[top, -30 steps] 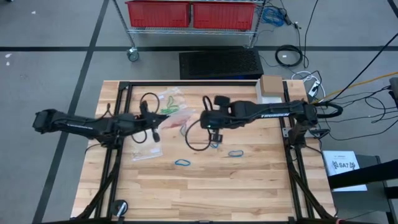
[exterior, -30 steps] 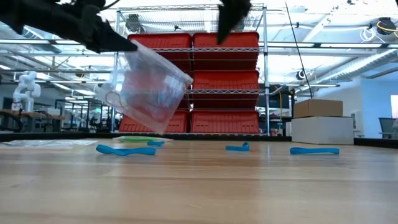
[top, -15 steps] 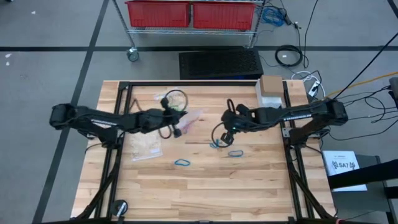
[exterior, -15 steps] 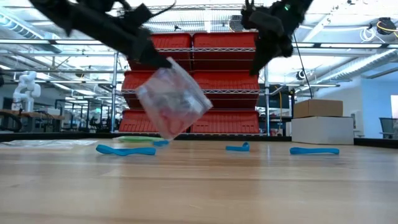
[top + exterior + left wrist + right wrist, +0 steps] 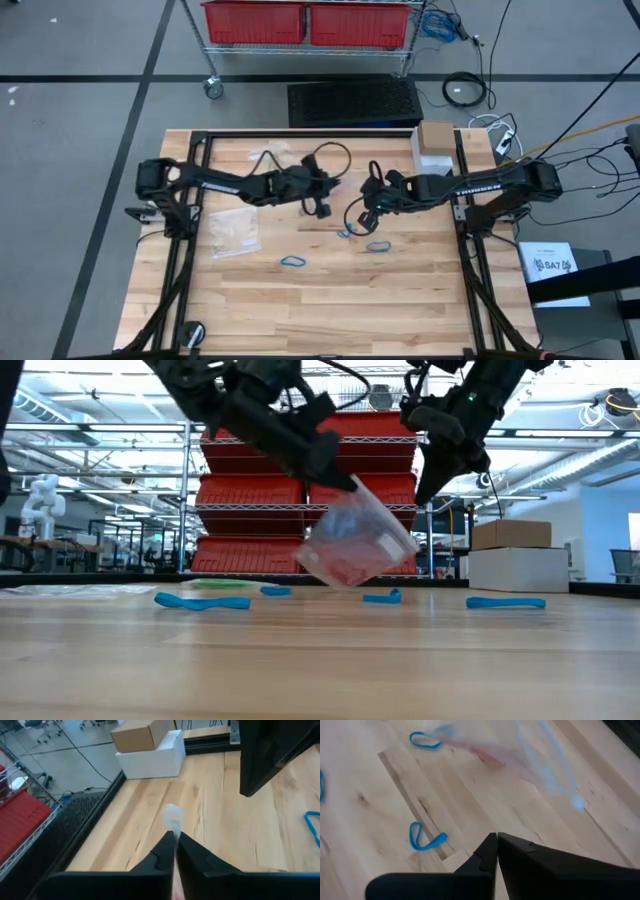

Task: Sort rubber bands
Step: Put the red rubber band into the open transparent zip bag, then close the transparent zip bag that contains red rubber bands

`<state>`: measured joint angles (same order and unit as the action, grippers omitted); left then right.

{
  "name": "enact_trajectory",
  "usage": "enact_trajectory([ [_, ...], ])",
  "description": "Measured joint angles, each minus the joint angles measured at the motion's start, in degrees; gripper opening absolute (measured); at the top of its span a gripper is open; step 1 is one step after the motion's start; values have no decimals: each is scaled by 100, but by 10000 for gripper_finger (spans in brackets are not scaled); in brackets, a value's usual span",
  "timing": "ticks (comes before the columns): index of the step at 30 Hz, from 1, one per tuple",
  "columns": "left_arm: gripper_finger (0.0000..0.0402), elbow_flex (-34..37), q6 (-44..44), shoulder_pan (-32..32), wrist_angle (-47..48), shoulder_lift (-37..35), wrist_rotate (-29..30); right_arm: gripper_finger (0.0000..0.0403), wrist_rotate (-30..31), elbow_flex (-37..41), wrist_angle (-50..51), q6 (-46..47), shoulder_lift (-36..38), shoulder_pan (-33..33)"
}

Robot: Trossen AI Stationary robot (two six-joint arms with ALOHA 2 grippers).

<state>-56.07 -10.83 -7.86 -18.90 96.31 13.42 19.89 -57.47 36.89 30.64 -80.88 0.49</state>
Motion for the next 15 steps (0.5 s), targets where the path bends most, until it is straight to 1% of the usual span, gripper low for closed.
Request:
enact_trajectory([
  [2, 39, -98, -24, -2, 11, 161, -98, 13, 1, 1, 89, 55, 0, -30],
  [7, 95, -136, 222, -49, 53, 280, -691, 37, 118, 0, 472, 363, 0, -155],
  [11, 141, -136, 343, -130, 319, 225, -742, 53, 110, 36, 535, 850, 0, -297],
  [15, 170, -136, 452, -340, 743, -115, -739, 69, -63, 536, 7, 1724, 4, -556],
])
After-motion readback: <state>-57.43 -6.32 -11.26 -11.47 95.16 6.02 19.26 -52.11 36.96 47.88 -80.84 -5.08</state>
